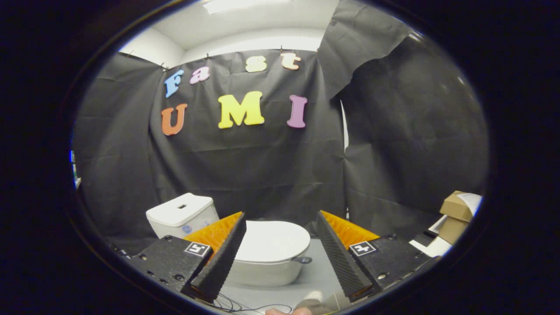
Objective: Open the toilet lid.
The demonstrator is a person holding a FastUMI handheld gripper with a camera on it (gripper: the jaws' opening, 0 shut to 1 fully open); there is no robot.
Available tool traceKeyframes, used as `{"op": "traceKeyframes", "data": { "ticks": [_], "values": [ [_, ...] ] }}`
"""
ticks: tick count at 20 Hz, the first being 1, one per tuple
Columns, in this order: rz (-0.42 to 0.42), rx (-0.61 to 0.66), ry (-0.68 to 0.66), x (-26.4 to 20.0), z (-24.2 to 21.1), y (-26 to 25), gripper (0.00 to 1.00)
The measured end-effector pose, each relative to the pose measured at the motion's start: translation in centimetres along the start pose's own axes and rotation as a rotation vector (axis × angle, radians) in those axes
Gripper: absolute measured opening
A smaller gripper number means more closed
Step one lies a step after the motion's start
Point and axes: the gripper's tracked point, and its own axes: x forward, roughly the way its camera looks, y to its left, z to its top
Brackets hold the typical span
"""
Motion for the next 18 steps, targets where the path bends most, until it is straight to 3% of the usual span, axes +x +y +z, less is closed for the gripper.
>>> {"op": "traceKeyframes", "data": {
  "ticks": [5, 11, 18],
  "values": [
    [-0.035, 0.08, 0.1, 0.9, -2.1, -2.1, 1.0],
    [-0.036, 0.088, 0.237, 4.0, -4.7, -4.1, 1.0],
    [0.015, 0.09, 0.483, 9.5, -10.2, -5.0, 1.0]
  ]
}}
